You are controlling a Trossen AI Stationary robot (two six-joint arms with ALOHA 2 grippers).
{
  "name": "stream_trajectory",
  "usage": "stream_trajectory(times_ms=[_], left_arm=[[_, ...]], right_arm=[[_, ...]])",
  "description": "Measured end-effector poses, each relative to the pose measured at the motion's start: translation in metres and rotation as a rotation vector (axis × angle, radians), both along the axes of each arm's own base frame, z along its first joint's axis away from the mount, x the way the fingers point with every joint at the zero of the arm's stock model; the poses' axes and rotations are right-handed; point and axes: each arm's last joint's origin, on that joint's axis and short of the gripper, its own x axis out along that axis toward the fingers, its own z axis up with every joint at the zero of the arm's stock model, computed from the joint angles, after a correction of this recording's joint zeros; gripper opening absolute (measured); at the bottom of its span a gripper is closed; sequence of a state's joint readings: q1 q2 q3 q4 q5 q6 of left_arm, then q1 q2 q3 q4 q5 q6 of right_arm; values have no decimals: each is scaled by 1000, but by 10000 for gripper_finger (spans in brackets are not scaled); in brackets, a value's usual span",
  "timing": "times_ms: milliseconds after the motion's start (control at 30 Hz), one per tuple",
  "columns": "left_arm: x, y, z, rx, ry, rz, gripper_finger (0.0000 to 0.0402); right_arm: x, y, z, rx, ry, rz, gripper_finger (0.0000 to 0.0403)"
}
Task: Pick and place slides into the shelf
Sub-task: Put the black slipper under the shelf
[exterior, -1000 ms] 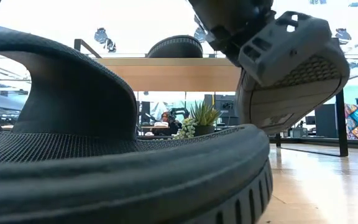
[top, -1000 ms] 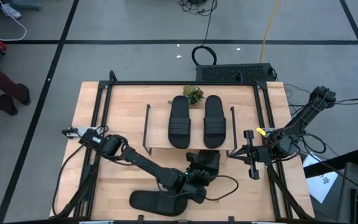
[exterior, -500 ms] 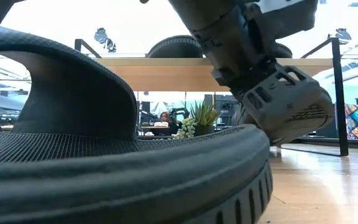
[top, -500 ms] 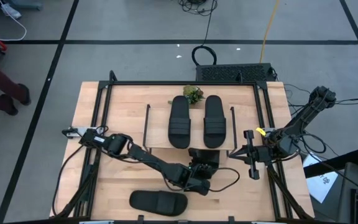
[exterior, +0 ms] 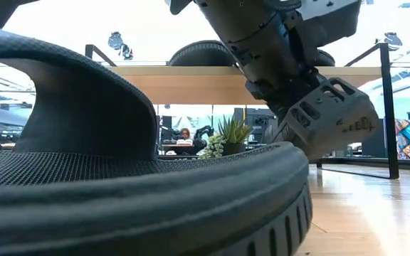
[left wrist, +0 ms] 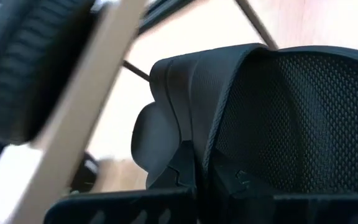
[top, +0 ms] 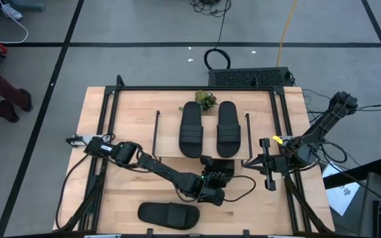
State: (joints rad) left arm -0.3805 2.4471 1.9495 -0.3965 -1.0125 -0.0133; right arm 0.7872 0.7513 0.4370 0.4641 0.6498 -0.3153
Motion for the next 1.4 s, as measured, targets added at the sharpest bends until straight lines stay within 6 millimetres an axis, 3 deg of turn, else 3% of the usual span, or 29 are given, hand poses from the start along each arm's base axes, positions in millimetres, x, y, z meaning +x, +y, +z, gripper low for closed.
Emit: stream_trajectory(times_ms=[233,533,800,1067,1200,1400], left_arm=[[2,-5,-2,-153,58,-141,29],[3,-7,-5,-324,77,-219,122],[2,-10,-5,-335,72,-221,212],[-6,-29,-2,-245,137,-316,263],[-12,-46,12,-202,149,-386,277],[-39,-84,67,-106,142,-561,267]], right_arm=[[0,0,0,0,0,0,0],[0,0,0,12,2,1,0],[0,0,0,12,2,1,0],[0,0,0,10,3,1,0],[0,0,0,10,4,1,0],[0,0,-1,2,12,1,0]])
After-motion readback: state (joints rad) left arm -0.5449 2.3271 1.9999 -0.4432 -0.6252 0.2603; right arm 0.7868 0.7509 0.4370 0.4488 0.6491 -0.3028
